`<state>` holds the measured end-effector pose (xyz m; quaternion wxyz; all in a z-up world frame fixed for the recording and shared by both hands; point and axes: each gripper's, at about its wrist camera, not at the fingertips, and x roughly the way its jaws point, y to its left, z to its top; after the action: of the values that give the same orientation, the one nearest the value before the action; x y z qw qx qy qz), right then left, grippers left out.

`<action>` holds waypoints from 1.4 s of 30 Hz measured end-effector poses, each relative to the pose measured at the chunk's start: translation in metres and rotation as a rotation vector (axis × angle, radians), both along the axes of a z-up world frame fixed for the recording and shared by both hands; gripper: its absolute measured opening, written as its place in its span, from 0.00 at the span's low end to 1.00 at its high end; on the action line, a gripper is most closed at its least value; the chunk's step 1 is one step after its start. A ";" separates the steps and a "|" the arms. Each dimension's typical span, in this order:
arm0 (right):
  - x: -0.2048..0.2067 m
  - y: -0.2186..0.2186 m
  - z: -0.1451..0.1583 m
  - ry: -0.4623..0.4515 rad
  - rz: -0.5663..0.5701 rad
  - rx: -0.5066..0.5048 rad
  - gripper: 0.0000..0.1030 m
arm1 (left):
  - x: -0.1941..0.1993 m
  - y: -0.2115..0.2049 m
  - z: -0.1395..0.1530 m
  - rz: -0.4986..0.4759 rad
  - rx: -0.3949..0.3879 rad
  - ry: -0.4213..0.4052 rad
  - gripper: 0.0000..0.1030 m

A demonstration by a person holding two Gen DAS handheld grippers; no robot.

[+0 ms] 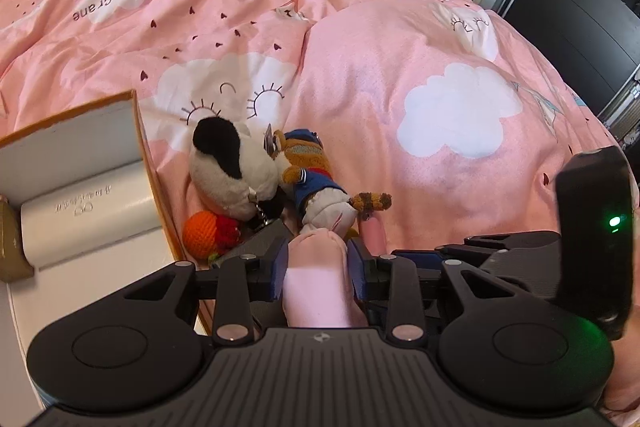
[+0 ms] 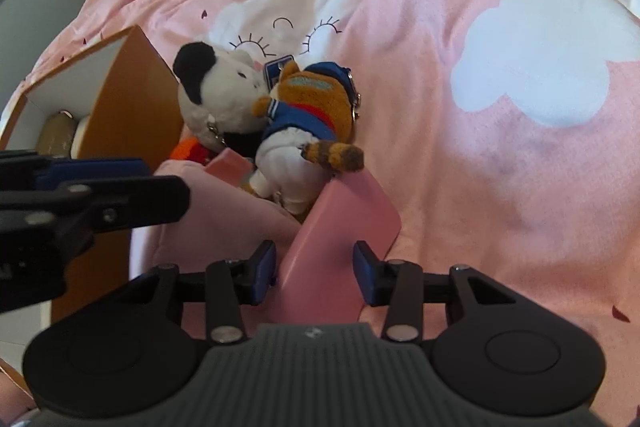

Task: Organize objects
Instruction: 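Grasp the pink pouch with the left gripper while the right grasps the pink card holder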

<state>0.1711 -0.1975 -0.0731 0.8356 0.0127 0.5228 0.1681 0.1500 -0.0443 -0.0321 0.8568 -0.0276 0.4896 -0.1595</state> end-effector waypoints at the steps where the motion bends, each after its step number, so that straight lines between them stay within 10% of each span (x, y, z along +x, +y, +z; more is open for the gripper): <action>1: -0.001 -0.001 -0.001 0.001 -0.002 0.001 0.43 | -0.003 0.000 0.000 0.006 -0.005 0.002 0.35; 20: -0.051 -0.047 0.028 -0.041 -0.031 0.008 0.20 | -0.050 -0.020 -0.016 -0.099 -0.127 0.186 0.20; 28: -0.055 -0.063 0.020 -0.016 -0.067 0.039 0.20 | -0.047 -0.017 0.001 -0.054 -0.136 0.120 0.50; 42: -0.058 -0.068 0.017 -0.014 -0.048 0.047 0.21 | -0.020 -0.046 -0.019 -0.085 -0.088 0.204 0.69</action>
<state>0.1128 -0.2654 -0.0556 0.8426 0.0436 0.5123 0.1601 0.1303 -0.0902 -0.0510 0.7928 -0.0608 0.5676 -0.2134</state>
